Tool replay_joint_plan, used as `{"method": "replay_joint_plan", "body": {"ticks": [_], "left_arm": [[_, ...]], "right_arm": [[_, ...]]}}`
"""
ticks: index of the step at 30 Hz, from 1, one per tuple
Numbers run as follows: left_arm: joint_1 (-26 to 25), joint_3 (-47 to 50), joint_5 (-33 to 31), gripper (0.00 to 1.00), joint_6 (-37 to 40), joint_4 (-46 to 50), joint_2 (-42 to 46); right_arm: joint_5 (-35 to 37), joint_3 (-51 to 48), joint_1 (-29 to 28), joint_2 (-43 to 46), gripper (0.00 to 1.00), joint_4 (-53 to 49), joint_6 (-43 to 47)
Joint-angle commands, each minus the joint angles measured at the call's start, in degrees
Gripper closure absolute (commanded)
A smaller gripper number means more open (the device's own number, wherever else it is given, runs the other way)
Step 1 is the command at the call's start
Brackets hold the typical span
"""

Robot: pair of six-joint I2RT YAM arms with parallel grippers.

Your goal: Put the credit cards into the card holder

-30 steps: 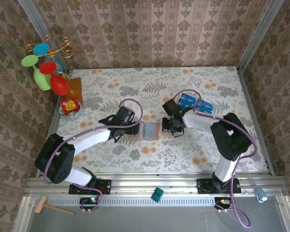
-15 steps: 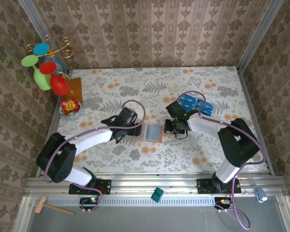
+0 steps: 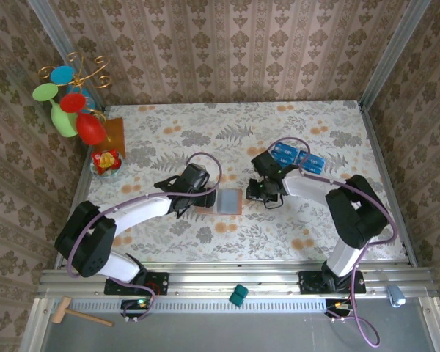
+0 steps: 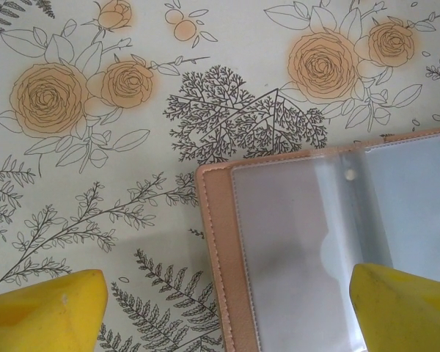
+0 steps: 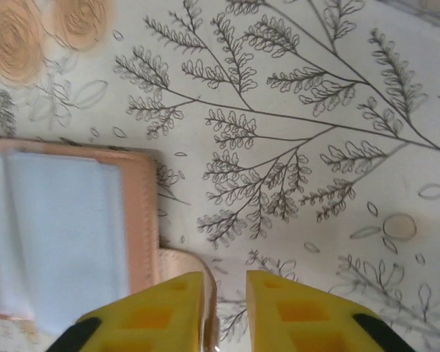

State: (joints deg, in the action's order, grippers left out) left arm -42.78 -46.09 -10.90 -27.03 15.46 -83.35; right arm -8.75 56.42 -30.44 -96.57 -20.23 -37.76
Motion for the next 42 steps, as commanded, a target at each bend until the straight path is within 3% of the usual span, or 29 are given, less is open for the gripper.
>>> {"method": "replay_joint_plan", "body": {"ticks": [1,6,12,18,29,36,42], "left_arm": [[-0.11,-0.83,-1.1,0.12,-0.27,0.94,0.38],[0.49,-1.33,-0.75,0.1,0.0,1.39,1.16],[1.54,-1.17,-0.5,0.0,-0.04,1.68,2.49],[2.17,-1.07,-0.4,0.0,-0.24,1.86,2.94],[2.16,-0.72,1.57,0.0,-0.84,1.31,3.18],[2.03,-0.66,2.19,0.0,-0.9,1.4,3.55],[1.92,-0.84,2.11,0.0,-0.68,1.43,3.9]], "right_arm": [[0.58,2.73,1.09,6.08,0.55,-4.35,1.1],[2.35,8.26,5.5,8.68,0.42,-10.23,5.21],[6.13,16.64,9.99,4.02,0.39,-19.22,13.68],[13.14,21.18,13.78,0.32,0.38,-22.81,16.95],[8.73,30.18,30.08,-0.72,0.4,-22.33,11.13],[0.17,27.71,42.61,-5.04,0.53,-15.86,1.49],[-4.65,30.18,45.92,-13.35,0.58,-15.43,0.81]]}}
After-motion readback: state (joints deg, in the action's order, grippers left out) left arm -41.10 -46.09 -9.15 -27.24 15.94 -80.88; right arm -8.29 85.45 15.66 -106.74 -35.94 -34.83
